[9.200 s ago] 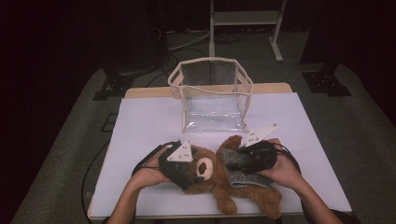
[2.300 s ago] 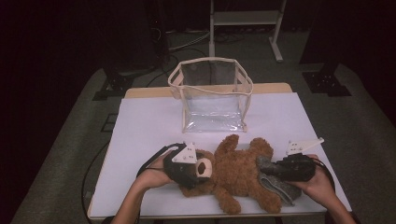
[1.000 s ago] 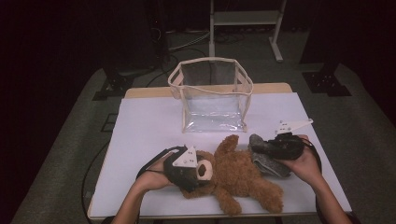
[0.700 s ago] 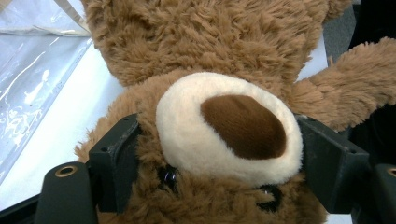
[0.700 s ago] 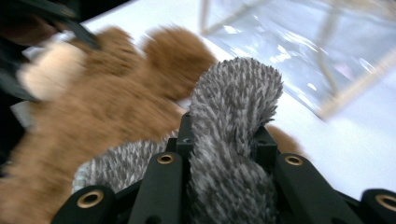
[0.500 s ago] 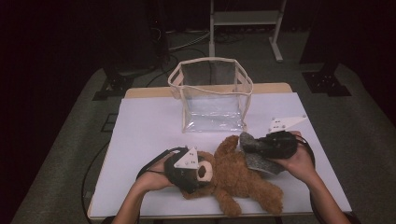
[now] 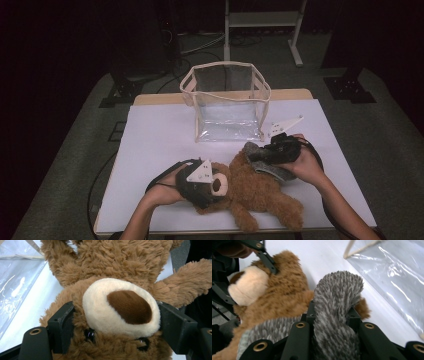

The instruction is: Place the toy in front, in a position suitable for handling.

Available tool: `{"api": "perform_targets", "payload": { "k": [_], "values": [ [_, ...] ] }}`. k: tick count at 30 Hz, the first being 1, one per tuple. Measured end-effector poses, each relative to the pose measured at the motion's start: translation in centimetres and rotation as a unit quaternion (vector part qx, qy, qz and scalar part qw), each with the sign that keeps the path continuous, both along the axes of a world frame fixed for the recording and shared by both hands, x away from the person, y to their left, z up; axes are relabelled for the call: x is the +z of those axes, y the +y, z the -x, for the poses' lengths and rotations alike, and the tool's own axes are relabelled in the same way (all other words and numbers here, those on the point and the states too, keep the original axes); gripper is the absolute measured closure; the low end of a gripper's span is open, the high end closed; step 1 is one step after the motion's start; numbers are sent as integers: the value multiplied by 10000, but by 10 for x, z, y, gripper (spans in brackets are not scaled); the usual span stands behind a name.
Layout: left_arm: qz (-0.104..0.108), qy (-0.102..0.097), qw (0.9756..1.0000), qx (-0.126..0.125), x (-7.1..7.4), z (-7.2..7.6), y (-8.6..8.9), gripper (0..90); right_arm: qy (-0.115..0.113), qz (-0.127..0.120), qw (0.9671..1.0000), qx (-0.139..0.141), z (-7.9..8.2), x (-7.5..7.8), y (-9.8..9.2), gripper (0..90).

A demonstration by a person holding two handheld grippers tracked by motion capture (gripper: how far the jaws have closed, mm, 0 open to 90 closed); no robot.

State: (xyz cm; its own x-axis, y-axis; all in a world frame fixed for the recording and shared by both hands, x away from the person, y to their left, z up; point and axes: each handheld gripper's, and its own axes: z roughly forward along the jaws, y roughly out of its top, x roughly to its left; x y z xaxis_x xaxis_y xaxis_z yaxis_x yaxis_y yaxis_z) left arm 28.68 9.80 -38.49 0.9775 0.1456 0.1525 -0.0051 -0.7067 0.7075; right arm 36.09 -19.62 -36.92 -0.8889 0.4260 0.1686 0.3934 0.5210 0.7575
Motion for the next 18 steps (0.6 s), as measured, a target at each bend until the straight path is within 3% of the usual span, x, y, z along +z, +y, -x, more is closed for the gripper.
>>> {"api": "perform_targets", "payload": {
  "k": [3, 8, 13, 18],
  "values": [
    [0, 4, 10000, -32, 0, 0, 0, 221, 74, -87, 9999, -125, 1, -2, -11, 712],
    [-2, 8, 10000, -41, 0, 0, 0, 221, -149, -146, 9998, -39, 11, 17, -11, 713],
    [-44, -29, 10000, -57, 0, 2, 0, 221, -339, -120, 9990, 272, 17, 34, 12, 713],
    [-10, -14, 10000, -54, 0, 3, 0, 222, -190, 203, 9981, 553, 9, 24, 44, 712]
  ]
}}
